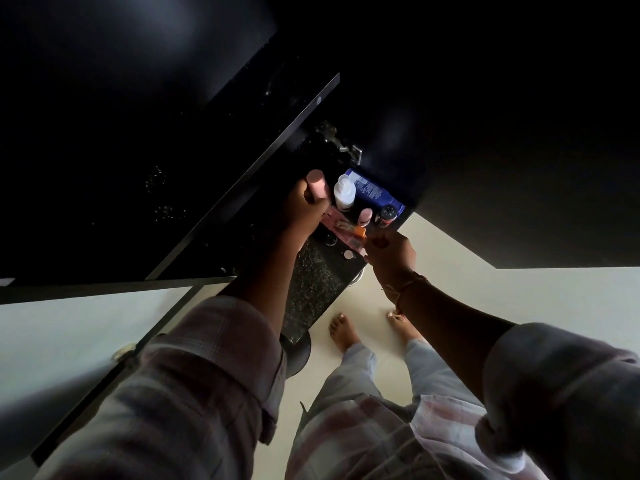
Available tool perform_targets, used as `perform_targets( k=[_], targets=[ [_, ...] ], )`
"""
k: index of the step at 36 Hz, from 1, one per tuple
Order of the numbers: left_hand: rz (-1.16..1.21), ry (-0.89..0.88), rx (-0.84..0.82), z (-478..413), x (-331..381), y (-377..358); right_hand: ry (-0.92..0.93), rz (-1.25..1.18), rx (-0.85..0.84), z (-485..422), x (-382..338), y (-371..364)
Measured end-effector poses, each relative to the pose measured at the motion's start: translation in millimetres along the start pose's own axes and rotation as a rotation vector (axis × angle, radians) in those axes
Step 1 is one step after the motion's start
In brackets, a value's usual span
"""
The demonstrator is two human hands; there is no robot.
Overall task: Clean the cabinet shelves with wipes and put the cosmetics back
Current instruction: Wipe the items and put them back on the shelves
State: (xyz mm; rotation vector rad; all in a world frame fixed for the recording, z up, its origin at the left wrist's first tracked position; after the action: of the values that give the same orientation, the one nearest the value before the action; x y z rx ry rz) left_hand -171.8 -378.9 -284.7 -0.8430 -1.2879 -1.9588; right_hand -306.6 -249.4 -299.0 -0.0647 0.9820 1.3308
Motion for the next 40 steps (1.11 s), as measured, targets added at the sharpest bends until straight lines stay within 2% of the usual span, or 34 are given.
perform_targets(
  k=[16, 28, 33, 40],
  targets=[
    [-0.02, 0.031, -0.233, -29.8, -17.3, -1.1, 0.085, 0.109, 0.02, 1.0, -6.7, 9.2],
    [-0.173, -0.001, -0.114, -24.4, -13.7, 3.9, 0.147, 0.222, 0.021, 8.4, -6.5, 17.0],
    [-0.172, 0.037, -0.032, 0.0, -6.9, 5.3, 0.228, 0.304, -0.023, 23.6, -2.2, 26.1],
    [-0.156, -0.031, 0.128, 67.9, -1.1, 15.2, 0.407, 0.438, -0.074, 48.8, -16.1, 40.3]
  ],
)
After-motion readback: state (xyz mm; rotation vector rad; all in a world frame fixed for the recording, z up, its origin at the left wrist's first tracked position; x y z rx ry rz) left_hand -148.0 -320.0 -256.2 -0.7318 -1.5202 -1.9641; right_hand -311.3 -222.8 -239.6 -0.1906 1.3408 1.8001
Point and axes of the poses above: each hand's wrist, its own z-axis away from the middle knuckle, its own y-axis out of the back of the hand, x = y × z, the point moved 1 cm from there along -z, towards the middle knuckle, and after that the axes turned 7 degrees about -y, right-handed, at the moved point
